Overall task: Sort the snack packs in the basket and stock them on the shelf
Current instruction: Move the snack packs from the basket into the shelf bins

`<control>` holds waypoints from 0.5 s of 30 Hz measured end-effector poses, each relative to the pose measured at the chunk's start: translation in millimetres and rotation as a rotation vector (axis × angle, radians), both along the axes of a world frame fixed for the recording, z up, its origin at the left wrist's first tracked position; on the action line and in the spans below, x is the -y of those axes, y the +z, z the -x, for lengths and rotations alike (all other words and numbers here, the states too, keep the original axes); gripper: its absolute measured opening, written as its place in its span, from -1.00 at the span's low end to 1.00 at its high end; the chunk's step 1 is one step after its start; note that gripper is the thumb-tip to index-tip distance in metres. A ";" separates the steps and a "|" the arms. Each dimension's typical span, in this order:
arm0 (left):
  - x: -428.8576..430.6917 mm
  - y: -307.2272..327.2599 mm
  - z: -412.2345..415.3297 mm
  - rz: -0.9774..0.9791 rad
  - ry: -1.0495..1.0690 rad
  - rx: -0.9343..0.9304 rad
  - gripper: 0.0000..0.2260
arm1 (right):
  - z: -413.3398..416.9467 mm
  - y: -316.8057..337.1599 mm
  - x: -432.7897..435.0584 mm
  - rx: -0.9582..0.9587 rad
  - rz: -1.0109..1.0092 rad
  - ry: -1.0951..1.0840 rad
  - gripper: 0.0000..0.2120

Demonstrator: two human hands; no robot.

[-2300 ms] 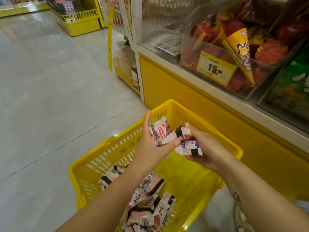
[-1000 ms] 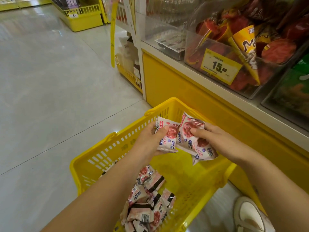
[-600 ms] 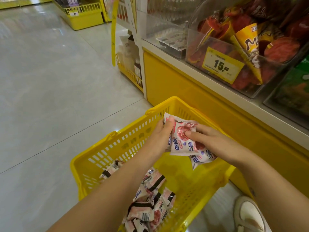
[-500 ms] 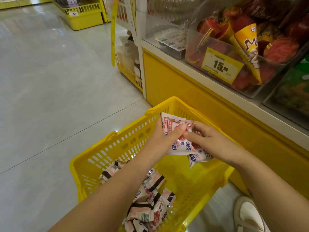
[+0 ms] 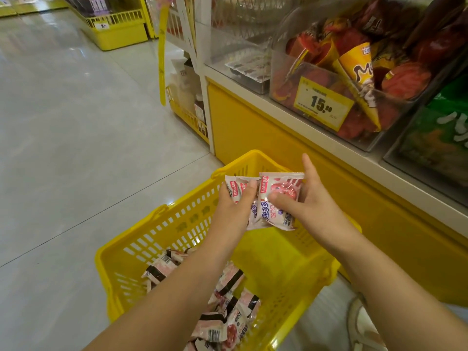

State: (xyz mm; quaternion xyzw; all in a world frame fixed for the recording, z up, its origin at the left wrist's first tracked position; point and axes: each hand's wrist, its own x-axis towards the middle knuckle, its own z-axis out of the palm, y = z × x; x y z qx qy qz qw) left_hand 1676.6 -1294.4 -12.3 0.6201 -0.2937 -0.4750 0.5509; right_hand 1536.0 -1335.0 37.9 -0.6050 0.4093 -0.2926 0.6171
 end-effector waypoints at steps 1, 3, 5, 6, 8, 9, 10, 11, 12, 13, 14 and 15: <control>-0.5 1.5 0.3 0.000 0.003 -0.012 -0.28 | -1.5 -2.1 -0.4 0.005 0.001 -0.042 0.00; -0.7 4.0 1.5 0.007 0.011 -0.003 -0.35 | -4.8 -6.2 -2.3 0.042 -0.027 -0.129 -0.02; 0.5 10.2 5.6 0.026 0.001 0.002 -0.47 | -7.9 -5.3 -6.0 0.121 -0.090 -0.133 -0.24; 1.1 15.8 8.2 0.045 -0.004 -0.006 -0.52 | -9.3 -2.5 -8.5 0.163 -0.102 -0.103 -0.41; 1.8 31.2 13.4 0.099 -0.024 -0.046 -0.49 | -9.0 6.4 -13.4 0.235 -0.115 -0.066 -0.59; 1.3 40.4 16.3 0.127 -0.057 -0.077 -0.38 | -7.9 13.8 -15.5 0.270 -0.130 -0.071 -0.61; 0.5 49.9 19.3 0.150 -0.112 -0.110 -0.24 | -5.5 22.1 -17.1 0.297 -0.144 -0.085 -0.63; -1.6 60.3 23.2 0.164 -0.186 -0.117 -0.13 | -2.3 31.4 -18.7 0.315 -0.160 -0.104 -0.65; -4.4 72.0 27.5 0.169 -0.268 -0.089 -0.07 | 2.3 41.8 -20.9 0.329 -0.182 -0.122 -0.67; -8.1 83.9 32.5 0.177 -0.346 -0.045 -0.09 | 7.7 52.3 -23.2 0.348 -0.215 -0.136 -0.67; -10.8 95.8 37.0 0.193 -0.399 0.003 -0.19 | 14.5 61.8 -25.8 0.369 -0.252 -0.147 -0.66; -12.7 108.0 41.5 0.222 -0.432 0.042 -0.34 | 21.3 72.0 -29.1 0.396 -0.286 -0.149 -0.64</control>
